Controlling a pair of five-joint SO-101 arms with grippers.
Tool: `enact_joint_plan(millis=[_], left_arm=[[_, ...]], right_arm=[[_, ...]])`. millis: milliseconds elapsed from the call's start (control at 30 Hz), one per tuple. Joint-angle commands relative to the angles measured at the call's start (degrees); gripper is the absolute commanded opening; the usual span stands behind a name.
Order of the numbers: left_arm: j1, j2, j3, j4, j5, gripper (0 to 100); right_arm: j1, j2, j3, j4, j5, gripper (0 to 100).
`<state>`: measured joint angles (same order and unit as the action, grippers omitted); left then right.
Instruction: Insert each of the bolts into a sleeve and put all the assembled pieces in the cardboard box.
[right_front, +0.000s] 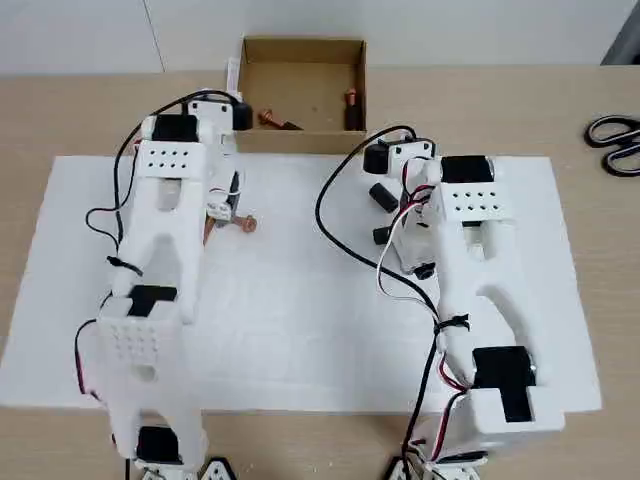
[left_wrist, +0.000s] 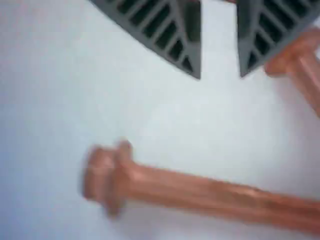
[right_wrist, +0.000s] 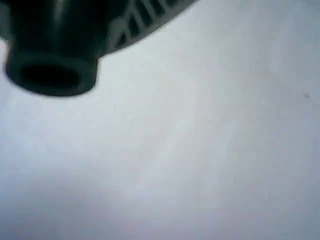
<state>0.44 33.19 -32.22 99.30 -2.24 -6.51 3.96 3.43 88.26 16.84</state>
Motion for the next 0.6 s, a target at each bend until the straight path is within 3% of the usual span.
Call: enact_joint_plan(millis=[0,567], left_arm=[[2.81,-10.99,6.02,1.23,-3.78,4],[4.31,-39.03,37.85,-0.7,-9.85,4]], right_arm=[[0.66,-0.22,-2.55,-0.31,-0.7,0.6],[0.31,-0.48,-1.05,-1.01,-0.79,0.6]])
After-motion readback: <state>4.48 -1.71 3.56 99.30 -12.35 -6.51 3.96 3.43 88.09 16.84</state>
